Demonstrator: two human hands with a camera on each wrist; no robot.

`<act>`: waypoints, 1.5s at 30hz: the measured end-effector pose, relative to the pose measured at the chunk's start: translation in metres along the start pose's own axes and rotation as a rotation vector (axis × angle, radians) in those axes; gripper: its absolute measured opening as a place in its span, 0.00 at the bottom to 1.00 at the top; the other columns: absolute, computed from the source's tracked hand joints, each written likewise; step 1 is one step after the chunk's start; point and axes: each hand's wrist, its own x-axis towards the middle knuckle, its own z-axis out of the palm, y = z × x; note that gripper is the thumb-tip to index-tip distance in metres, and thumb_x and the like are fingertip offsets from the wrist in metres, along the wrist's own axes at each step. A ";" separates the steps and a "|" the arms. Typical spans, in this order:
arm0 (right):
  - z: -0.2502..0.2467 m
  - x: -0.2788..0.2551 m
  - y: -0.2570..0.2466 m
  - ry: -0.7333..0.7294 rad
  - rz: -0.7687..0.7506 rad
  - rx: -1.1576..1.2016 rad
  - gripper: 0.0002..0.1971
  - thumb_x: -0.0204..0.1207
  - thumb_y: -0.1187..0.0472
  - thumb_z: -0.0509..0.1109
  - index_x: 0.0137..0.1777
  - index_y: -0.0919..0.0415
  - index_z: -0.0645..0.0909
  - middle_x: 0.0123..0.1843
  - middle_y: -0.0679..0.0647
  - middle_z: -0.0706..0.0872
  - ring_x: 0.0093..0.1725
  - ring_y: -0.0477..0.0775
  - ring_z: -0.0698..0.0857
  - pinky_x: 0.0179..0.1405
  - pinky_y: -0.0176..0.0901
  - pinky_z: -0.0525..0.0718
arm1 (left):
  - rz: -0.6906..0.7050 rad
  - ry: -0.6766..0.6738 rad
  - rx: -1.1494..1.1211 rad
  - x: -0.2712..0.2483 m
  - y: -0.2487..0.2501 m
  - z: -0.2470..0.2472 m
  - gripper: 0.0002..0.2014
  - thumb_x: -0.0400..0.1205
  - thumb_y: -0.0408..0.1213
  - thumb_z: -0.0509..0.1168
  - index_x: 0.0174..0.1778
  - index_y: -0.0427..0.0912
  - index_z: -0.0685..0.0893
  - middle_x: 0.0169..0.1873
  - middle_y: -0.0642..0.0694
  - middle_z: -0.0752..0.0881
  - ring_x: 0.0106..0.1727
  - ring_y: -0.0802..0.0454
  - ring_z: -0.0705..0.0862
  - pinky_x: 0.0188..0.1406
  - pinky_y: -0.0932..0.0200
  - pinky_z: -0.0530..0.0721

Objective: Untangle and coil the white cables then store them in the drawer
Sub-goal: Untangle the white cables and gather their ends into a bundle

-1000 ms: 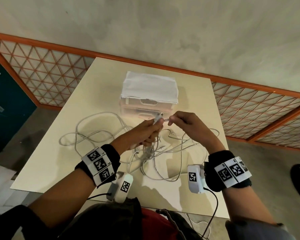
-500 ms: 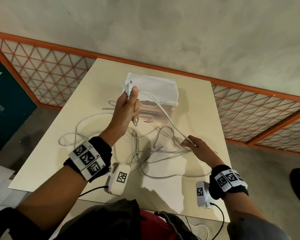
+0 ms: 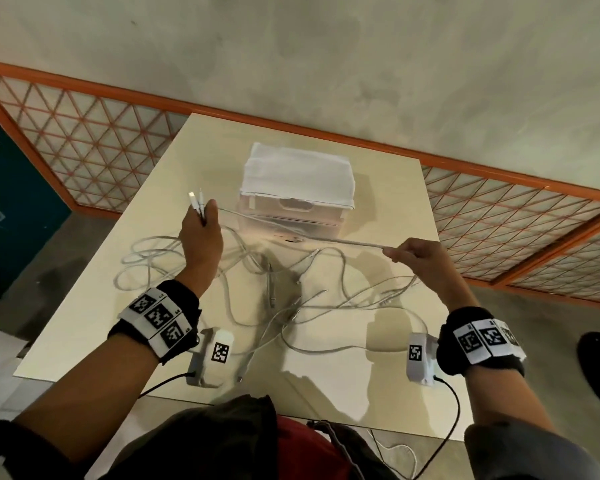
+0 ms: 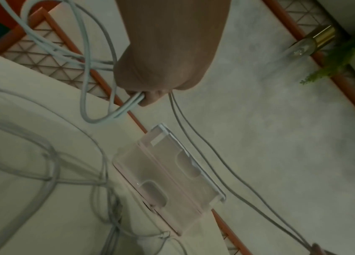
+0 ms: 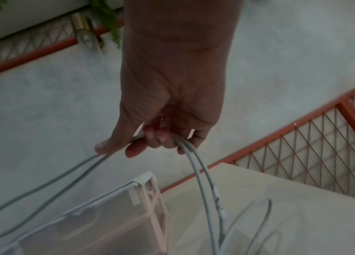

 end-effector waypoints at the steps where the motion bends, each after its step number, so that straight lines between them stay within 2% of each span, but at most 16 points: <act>1: -0.001 0.000 0.000 0.017 0.005 -0.018 0.17 0.68 0.46 0.77 0.26 0.56 0.82 0.17 0.44 0.64 0.23 0.46 0.61 0.27 0.42 0.59 | 0.021 -0.006 0.004 -0.001 0.001 0.001 0.13 0.86 0.43 0.57 0.43 0.37 0.72 0.35 0.42 0.77 0.42 0.45 0.74 0.37 0.61 0.63; 6: 0.009 -0.005 -0.004 -0.004 0.036 -0.147 0.23 0.73 0.46 0.73 0.27 0.64 0.78 0.14 0.45 0.64 0.17 0.44 0.64 0.20 0.34 0.61 | 0.065 0.070 -0.012 -0.002 -0.002 0.000 0.12 0.87 0.41 0.56 0.38 0.41 0.71 0.28 0.54 0.71 0.40 0.47 0.74 0.35 0.61 0.62; 8: 0.013 -0.007 0.005 -0.101 0.060 -0.242 0.24 0.72 0.47 0.75 0.27 0.64 0.72 0.21 0.50 0.68 0.23 0.45 0.66 0.24 0.37 0.63 | 0.076 0.152 -0.062 0.002 0.000 -0.004 0.13 0.87 0.40 0.55 0.45 0.35 0.76 0.33 0.49 0.76 0.42 0.48 0.75 0.37 0.60 0.64; 10: 0.015 -0.010 0.019 -0.180 0.112 -0.312 0.23 0.75 0.47 0.71 0.29 0.63 0.71 0.27 0.57 0.72 0.30 0.52 0.72 0.30 0.43 0.65 | 0.069 0.202 -0.061 0.006 0.005 -0.009 0.17 0.88 0.40 0.53 0.55 0.28 0.78 0.42 0.37 0.81 0.45 0.44 0.77 0.42 0.58 0.68; 13: 0.022 -0.015 0.031 -0.178 0.168 -0.300 0.20 0.81 0.49 0.65 0.33 0.62 0.72 0.31 0.59 0.78 0.36 0.58 0.78 0.35 0.46 0.71 | 0.066 0.121 -0.002 0.009 0.004 -0.012 0.14 0.87 0.41 0.55 0.47 0.33 0.76 0.49 0.26 0.83 0.52 0.35 0.81 0.43 0.55 0.68; 17: 0.035 -0.007 0.030 -0.091 0.152 -0.268 0.16 0.83 0.52 0.61 0.36 0.59 0.66 0.33 0.54 0.72 0.39 0.56 0.73 0.43 0.46 0.67 | 0.082 -0.044 0.067 -0.004 -0.003 0.000 0.13 0.86 0.42 0.57 0.41 0.37 0.71 0.39 0.30 0.80 0.46 0.37 0.80 0.36 0.59 0.61; 19: 0.041 -0.001 0.030 -0.012 0.106 -0.305 0.08 0.78 0.55 0.63 0.47 0.61 0.73 0.43 0.60 0.77 0.49 0.60 0.75 0.50 0.50 0.69 | 0.092 -0.119 0.099 -0.011 -0.003 0.004 0.12 0.86 0.42 0.57 0.41 0.37 0.72 0.34 0.37 0.80 0.46 0.36 0.80 0.36 0.59 0.62; 22: 0.056 -0.003 0.011 -0.009 0.027 -0.415 0.27 0.70 0.74 0.66 0.71 0.65 0.70 0.65 0.67 0.70 0.64 0.66 0.70 0.66 0.59 0.67 | 0.100 -0.212 0.132 -0.015 -0.006 0.007 0.14 0.86 0.43 0.57 0.44 0.33 0.76 0.40 0.31 0.82 0.47 0.34 0.81 0.39 0.56 0.66; 25: 0.090 -0.012 -0.016 -0.110 -0.245 -0.376 0.24 0.65 0.77 0.66 0.63 0.65 0.78 0.59 0.65 0.78 0.58 0.66 0.76 0.62 0.57 0.75 | 0.081 -0.299 0.173 -0.019 -0.010 0.007 0.16 0.86 0.44 0.57 0.45 0.31 0.78 0.45 0.29 0.84 0.49 0.34 0.82 0.41 0.56 0.68; 27: 0.120 -0.019 -0.026 -0.314 -0.345 -0.302 0.13 0.68 0.75 0.68 0.50 0.66 0.85 0.49 0.64 0.85 0.47 0.59 0.81 0.49 0.37 0.78 | 0.049 -0.368 0.228 -0.018 -0.014 0.003 0.18 0.85 0.45 0.59 0.47 0.30 0.81 0.47 0.31 0.86 0.52 0.36 0.83 0.43 0.57 0.69; 29: 0.150 -0.029 -0.033 -0.537 -0.365 -0.275 0.05 0.70 0.73 0.72 0.44 0.66 0.88 0.43 0.64 0.89 0.39 0.56 0.84 0.40 0.35 0.79 | 0.011 -0.464 0.263 -0.018 -0.021 0.000 0.17 0.84 0.46 0.60 0.48 0.32 0.84 0.49 0.33 0.87 0.54 0.37 0.84 0.44 0.57 0.71; 31: 0.180 -0.037 -0.033 -0.722 -0.377 -0.309 0.05 0.71 0.71 0.73 0.46 0.68 0.88 0.44 0.65 0.89 0.40 0.58 0.84 0.42 0.39 0.80 | -0.024 -0.542 0.263 -0.020 -0.027 -0.006 0.15 0.83 0.47 0.62 0.45 0.37 0.84 0.50 0.35 0.88 0.55 0.38 0.84 0.47 0.56 0.73; 34: 0.210 -0.043 -0.029 -0.889 -0.356 -0.542 0.15 0.71 0.71 0.70 0.58 0.65 0.86 0.58 0.64 0.85 0.57 0.61 0.83 0.59 0.44 0.79 | -0.035 -0.596 0.244 -0.025 -0.032 -0.016 0.12 0.82 0.47 0.63 0.43 0.41 0.83 0.46 0.38 0.89 0.49 0.44 0.85 0.45 0.59 0.74; 38: 0.221 -0.046 -0.026 -0.855 -0.446 -0.885 0.19 0.76 0.72 0.60 0.64 0.61 0.80 0.64 0.57 0.81 0.69 0.61 0.72 0.63 0.51 0.69 | -0.029 -0.576 0.257 -0.027 -0.037 -0.030 0.12 0.84 0.43 0.61 0.45 0.39 0.84 0.31 0.52 0.82 0.32 0.62 0.77 0.28 0.78 0.69; 42: 0.213 -0.045 -0.032 -0.769 -0.448 -0.891 0.14 0.79 0.66 0.60 0.58 0.55 0.84 0.60 0.55 0.81 0.67 0.60 0.69 0.54 0.45 0.57 | -0.021 -0.610 0.279 -0.024 -0.041 -0.036 0.14 0.84 0.45 0.61 0.43 0.40 0.85 0.39 0.46 0.86 0.38 0.54 0.80 0.34 0.65 0.72; 45: 0.200 -0.044 -0.046 -0.671 -0.501 -0.822 0.12 0.76 0.64 0.62 0.54 0.63 0.85 0.57 0.66 0.81 0.57 0.65 0.80 0.62 0.51 0.70 | -0.009 -0.623 0.283 -0.023 -0.037 -0.033 0.14 0.84 0.45 0.60 0.44 0.39 0.86 0.32 0.49 0.82 0.36 0.53 0.78 0.32 0.67 0.70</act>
